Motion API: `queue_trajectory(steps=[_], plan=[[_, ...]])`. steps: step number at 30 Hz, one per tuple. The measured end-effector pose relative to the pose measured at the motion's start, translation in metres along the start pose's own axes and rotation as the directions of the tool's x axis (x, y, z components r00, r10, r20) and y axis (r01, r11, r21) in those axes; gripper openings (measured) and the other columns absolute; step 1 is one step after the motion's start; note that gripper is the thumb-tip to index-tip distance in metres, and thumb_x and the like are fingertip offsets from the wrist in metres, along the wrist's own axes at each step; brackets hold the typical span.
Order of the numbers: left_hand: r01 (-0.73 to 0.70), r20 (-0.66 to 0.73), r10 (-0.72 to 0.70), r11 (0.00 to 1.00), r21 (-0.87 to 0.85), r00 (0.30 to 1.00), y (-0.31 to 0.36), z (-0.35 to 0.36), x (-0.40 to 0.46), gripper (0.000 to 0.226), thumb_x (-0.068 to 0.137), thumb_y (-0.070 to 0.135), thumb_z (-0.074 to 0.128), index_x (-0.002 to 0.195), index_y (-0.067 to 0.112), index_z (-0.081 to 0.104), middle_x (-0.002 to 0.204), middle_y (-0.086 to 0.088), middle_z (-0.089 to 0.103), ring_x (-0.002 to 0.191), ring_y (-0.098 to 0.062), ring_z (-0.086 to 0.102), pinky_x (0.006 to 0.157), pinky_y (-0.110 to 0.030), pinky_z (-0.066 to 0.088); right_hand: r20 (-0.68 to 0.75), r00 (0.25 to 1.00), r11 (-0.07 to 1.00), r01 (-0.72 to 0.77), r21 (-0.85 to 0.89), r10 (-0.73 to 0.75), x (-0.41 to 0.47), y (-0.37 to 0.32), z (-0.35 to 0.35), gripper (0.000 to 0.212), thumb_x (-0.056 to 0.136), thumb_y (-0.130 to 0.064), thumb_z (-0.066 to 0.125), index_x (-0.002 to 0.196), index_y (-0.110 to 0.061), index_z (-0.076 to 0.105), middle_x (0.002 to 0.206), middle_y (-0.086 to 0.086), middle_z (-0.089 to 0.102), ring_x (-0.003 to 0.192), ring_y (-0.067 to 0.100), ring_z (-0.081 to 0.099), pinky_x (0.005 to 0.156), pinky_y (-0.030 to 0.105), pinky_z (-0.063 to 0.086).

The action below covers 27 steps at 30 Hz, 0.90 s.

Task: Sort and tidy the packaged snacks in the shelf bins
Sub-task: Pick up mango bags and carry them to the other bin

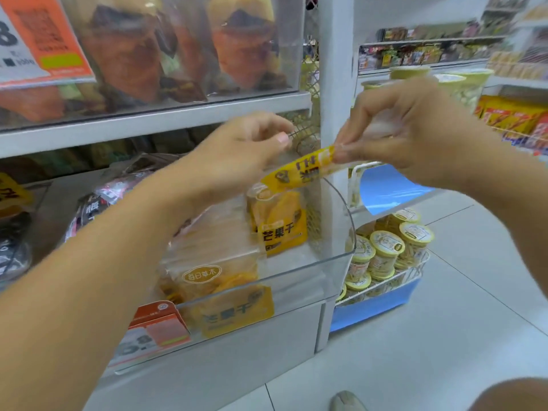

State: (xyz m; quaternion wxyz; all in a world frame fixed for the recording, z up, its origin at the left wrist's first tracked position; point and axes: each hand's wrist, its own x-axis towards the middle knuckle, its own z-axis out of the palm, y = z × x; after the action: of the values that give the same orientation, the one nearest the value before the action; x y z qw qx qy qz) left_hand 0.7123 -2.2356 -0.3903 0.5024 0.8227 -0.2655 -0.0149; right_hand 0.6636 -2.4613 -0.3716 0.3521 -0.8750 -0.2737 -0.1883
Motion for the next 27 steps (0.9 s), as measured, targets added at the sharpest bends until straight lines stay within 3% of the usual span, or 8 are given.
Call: queue_trajectory(steps=[3, 6, 10, 13, 15, 18, 21, 27], plan=[[-0.098, -0.014, 0.121, 0.864, 0.494, 0.993, 0.004, -0.014, -0.006, 0.009, 0.095, 0.033, 0.064, 0.099, 0.027, 0.069, 0.093, 0.006, 0.07, 0.084, -0.01, 0.064, 0.079, -0.031, 0.051, 0.183, 0.981, 0.941, 0.007, -0.34, 0.059, 0.01, -0.014, -0.001, 0.02, 0.073, -0.032, 0.086, 0.074, -0.019, 0.071, 0.07, -0.01, 0.068, 0.069, -0.002, 0.062, 0.061, 0.007, 0.043], [-0.121, 0.051, 0.132, 0.602, 0.789, 0.99, 0.004, -0.007, -0.008, 0.016, 0.082, 0.039, 0.068, 0.092, 0.027, 0.071, 0.093, 0.001, 0.07, 0.093, -0.024, 0.065, 0.082, -0.04, 0.053, 0.412, 0.897, 0.801, 0.124, -0.586, 0.163, 0.03, -0.026, 0.042, 0.029, 0.073, -0.031, 0.087, 0.069, -0.03, 0.059, 0.07, -0.018, 0.056, 0.07, 0.002, 0.056, 0.057, 0.024, 0.043], [0.001, -0.027, 0.044, 0.504, 0.864, 0.999, -0.011, 0.004, -0.007, 0.028, 0.075, 0.029, 0.069, 0.101, 0.027, 0.061, 0.107, -0.005, 0.065, 0.1, -0.035, 0.062, 0.076, -0.041, 0.05, 0.388, 0.906, 0.711, 0.159, -0.685, 0.171, 0.045, -0.004, 0.09, 0.049, 0.066, -0.028, 0.091, 0.103, -0.025, 0.059, 0.086, -0.004, 0.051, 0.082, 0.027, 0.059, 0.064, 0.034, 0.045], [0.064, -0.072, 0.001, 0.451, 0.89, 0.997, -0.022, 0.001, -0.004, 0.042, 0.075, 0.027, 0.072, 0.116, 0.023, 0.06, 0.114, -0.005, 0.063, 0.104, -0.033, 0.061, 0.082, -0.046, 0.054, 0.369, 0.896, 0.727, 0.081, -0.682, 0.246, 0.044, 0.015, 0.093, 0.048, 0.066, -0.027, 0.092, 0.101, -0.024, 0.059, 0.084, -0.003, 0.051, 0.08, 0.028, 0.057, 0.064, 0.033, 0.043], [0.073, -0.075, -0.013, 0.452, 0.889, 0.997, -0.024, 0.0, -0.002, 0.044, 0.075, 0.025, 0.072, 0.118, 0.023, 0.062, 0.113, -0.005, 0.065, 0.103, -0.033, 0.061, 0.085, -0.047, 0.054, 0.357, 0.901, 0.733, 0.066, -0.677, 0.248, 0.043, 0.019, 0.092, 0.037, 0.068, -0.029, 0.09, 0.085, -0.026, 0.057, 0.079, -0.002, 0.05, 0.076, 0.028, 0.054, 0.063, 0.033, 0.042], [0.059, -0.041, -0.046, 0.491, 0.869, 0.998, -0.02, -0.002, -0.003, 0.05, 0.076, 0.023, 0.069, 0.126, 0.026, 0.062, 0.118, -0.004, 0.065, 0.108, -0.032, 0.06, 0.089, -0.047, 0.054, 0.302, 0.925, 0.7, 0.058, -0.712, 0.231, 0.042, 0.016, 0.095, 0.044, 0.071, -0.032, 0.089, 0.108, -0.024, 0.065, 0.078, -0.001, 0.04, 0.075, 0.03, 0.05, 0.064, 0.033, 0.039], [0.051, -0.027, -0.052, 0.561, 0.826, 0.998, -0.019, 0.002, -0.005, 0.054, 0.073, 0.043, 0.06, 0.124, 0.026, 0.059, 0.115, -0.002, 0.064, 0.105, -0.029, 0.06, 0.087, -0.047, 0.054, 0.255, 0.948, 0.69, 0.055, -0.722, 0.191, 0.043, 0.016, 0.096, 0.04, 0.071, -0.033, 0.088, 0.096, -0.025, 0.057, 0.087, 0.0, 0.047, 0.09, 0.031, 0.062, 0.065, 0.036, 0.044], [0.089, -0.127, 0.031, 0.551, 0.83, 0.991, -0.022, 0.008, -0.004, 0.045, 0.073, 0.041, 0.077, 0.111, 0.022, 0.061, 0.103, 0.002, 0.063, 0.095, -0.024, 0.06, 0.079, -0.042, 0.055, 0.096, 0.989, 0.736, -0.019, -0.677, 0.114, 0.045, 0.022, 0.093, 0.071, 0.063, -0.037, 0.091, 0.116, -0.021, 0.047, 0.112, 0.0, 0.048, 0.107, 0.025, 0.051, 0.072, 0.035, 0.038]])
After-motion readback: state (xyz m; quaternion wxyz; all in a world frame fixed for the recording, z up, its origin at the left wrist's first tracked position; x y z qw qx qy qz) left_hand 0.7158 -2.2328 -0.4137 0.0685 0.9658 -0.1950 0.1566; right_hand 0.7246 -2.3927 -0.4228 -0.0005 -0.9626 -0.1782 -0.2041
